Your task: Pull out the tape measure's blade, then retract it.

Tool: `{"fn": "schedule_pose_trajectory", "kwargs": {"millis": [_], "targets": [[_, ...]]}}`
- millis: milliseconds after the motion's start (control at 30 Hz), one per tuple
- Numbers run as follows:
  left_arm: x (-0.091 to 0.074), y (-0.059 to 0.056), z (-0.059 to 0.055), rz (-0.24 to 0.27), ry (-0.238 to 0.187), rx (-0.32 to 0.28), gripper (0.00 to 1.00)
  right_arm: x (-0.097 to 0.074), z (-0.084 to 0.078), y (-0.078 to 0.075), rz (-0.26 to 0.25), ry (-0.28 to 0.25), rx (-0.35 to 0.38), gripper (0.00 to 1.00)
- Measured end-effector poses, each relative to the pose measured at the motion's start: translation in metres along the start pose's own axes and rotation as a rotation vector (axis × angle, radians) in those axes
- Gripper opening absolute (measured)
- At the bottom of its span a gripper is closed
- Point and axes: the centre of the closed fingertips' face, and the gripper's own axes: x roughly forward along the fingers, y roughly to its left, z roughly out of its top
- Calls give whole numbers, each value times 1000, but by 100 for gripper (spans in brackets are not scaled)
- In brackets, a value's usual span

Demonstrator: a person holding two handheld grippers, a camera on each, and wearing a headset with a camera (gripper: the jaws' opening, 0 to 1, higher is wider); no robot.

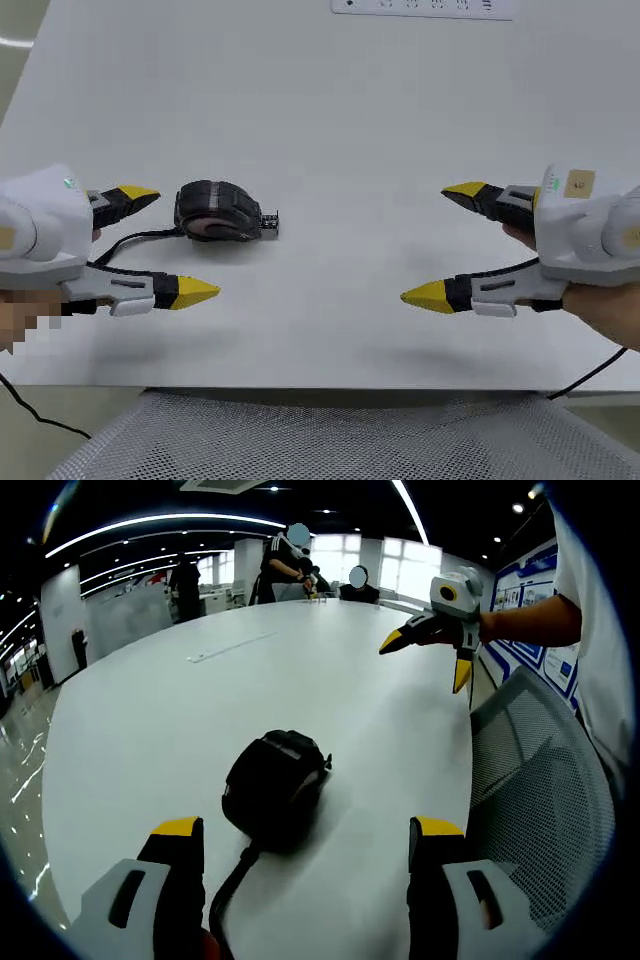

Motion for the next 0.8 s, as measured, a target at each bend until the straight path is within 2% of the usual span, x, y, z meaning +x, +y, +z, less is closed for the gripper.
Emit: {"fn": "schedule_pose_trajectory", "kwargs": {"millis": [233,400,567,800], "targets": [[5,10,-1,-16,36,31,78,7,-2,0,21,16,-15,78],[12,11,-2,-43,66,56,75,9,-1,-2,27,21,-21,78],[19,12,1,-67,89,86,71,14,0,-5,39,29,-29,78],[26,17,-3,-96,141,118,63,21,4,-8,57,34,-43,77]]}}
